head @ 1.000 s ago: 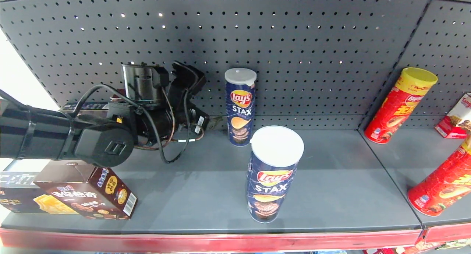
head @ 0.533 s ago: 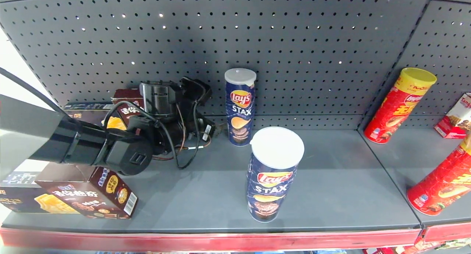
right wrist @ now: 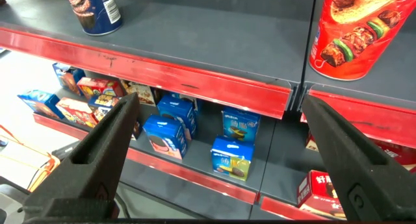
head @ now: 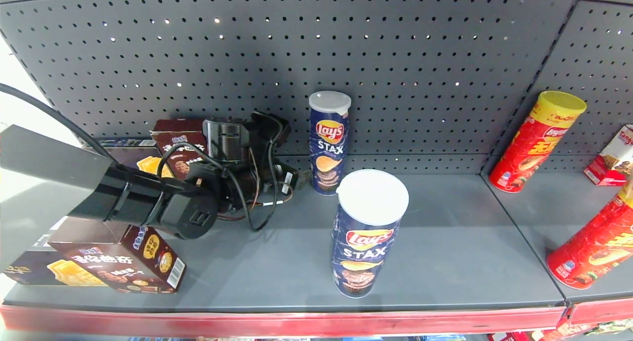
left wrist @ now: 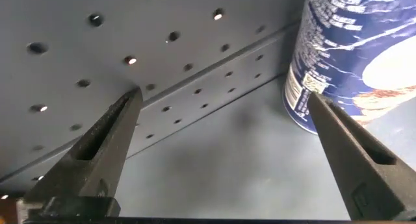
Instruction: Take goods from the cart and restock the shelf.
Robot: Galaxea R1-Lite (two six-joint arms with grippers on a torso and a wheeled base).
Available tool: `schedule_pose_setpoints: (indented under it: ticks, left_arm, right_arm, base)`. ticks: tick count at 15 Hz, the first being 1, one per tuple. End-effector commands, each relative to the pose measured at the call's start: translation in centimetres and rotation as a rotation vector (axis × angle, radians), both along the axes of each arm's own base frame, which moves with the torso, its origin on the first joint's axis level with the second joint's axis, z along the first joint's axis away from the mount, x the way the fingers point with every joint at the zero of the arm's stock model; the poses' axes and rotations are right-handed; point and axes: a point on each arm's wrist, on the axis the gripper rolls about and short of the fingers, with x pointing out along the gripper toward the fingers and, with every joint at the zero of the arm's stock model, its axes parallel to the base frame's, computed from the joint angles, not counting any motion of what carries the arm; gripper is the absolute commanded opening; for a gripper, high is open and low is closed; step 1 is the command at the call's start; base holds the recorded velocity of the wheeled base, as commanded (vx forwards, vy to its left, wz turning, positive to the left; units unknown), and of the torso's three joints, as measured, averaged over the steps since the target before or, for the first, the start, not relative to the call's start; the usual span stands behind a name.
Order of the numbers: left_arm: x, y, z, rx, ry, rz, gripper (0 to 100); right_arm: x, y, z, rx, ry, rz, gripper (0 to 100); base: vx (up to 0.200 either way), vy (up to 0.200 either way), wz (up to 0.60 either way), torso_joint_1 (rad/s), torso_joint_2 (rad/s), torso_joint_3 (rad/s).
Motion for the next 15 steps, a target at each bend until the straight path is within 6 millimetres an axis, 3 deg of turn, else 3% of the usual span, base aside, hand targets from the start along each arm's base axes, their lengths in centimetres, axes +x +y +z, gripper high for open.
schedule_pose_setpoints:
  ticks: [1,15]
  left_arm:
    - [-0.1,-0.5,0.0,-0.002,-0.002,-0.011,100]
    - [-0.7,-1.7,0.5,-0.013,-0.012,-0.042,100]
  right_arm:
    - [0.0,0.0,0.0,-0.001,0.001,0.001,100]
    - [0.0,0.0,0.0,-0.001,0.001,0.001,100]
  base:
    - [0.000,0.000,0.00,0.000,0.00,0.000]
    - [0.000,0.000,0.00,0.000,0.00,0.000]
